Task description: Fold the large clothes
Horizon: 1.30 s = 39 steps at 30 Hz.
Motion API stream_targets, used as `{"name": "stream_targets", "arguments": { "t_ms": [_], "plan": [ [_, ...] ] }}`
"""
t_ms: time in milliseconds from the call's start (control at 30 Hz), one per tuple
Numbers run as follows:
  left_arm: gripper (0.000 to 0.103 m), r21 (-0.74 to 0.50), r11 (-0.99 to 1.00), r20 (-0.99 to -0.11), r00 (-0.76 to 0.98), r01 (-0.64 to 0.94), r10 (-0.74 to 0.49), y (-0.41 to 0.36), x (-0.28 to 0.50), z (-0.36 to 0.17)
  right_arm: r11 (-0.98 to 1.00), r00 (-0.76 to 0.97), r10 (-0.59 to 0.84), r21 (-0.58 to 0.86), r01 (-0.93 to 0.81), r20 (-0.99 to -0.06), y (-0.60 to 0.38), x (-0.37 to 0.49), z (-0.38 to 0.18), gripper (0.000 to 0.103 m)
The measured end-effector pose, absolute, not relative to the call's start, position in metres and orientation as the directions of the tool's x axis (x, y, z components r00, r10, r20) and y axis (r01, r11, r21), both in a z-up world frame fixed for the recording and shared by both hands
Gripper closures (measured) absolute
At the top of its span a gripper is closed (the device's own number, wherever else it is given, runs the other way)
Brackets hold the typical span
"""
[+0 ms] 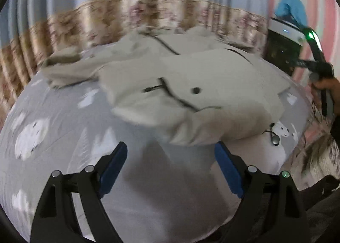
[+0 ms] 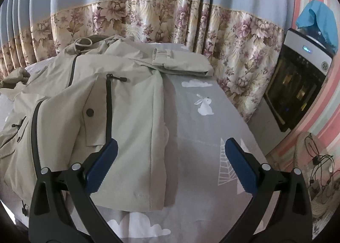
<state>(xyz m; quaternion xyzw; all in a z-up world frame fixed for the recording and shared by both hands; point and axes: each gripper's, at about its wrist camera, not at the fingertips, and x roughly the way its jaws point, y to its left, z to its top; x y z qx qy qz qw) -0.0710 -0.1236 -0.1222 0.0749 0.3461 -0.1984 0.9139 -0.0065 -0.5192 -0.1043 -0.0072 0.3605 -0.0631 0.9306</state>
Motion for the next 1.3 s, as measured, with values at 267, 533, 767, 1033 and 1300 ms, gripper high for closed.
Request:
{"name": "stream_targets", "arguments": {
  "t_ms": [267, 533, 767, 1033, 1300],
  "plan": [
    [0.038, 0.089, 0.853, -0.641, 0.685, 0.514, -0.346, -0.173, -0.036, -0.124, 0.997, 0.726, -0.072, -0.019, 0.081, -0.684, -0.518, 0.003, -0.112, 0.003],
    [0.078, -0.052, 0.868, -0.637, 0.653, 0.494, -0.409, -0.158, -0.007, -0.095, 0.999, 0.704, -0.013, 0.014, 0.033, -0.71, -0.521, -0.003, -0.118, 0.003],
    [0.083, -0.098, 0.912, -0.575, 0.725, 0.399, -0.379, -0.102, -0.017, -0.029, 0.993, 0.634, 0.093, 0.118, -0.003, -0.767, -0.522, 0.0, -0.136, 0.007],
    [0.09, -0.106, 0.954, -0.598, 0.748, 0.281, -0.287, -0.053, -0.026, -0.021, 0.993, 0.631, 0.12, 0.104, -0.063, -0.766, -0.5, 0.005, -0.138, 0.096],
    [0.092, -0.102, 0.94, -0.546, 0.771, 0.326, -0.327, -0.048, -0.068, 0.032, 0.99, 0.854, 0.112, 0.135, -0.049, -0.508, -0.53, -0.058, -0.011, 0.097]
  ]
}}
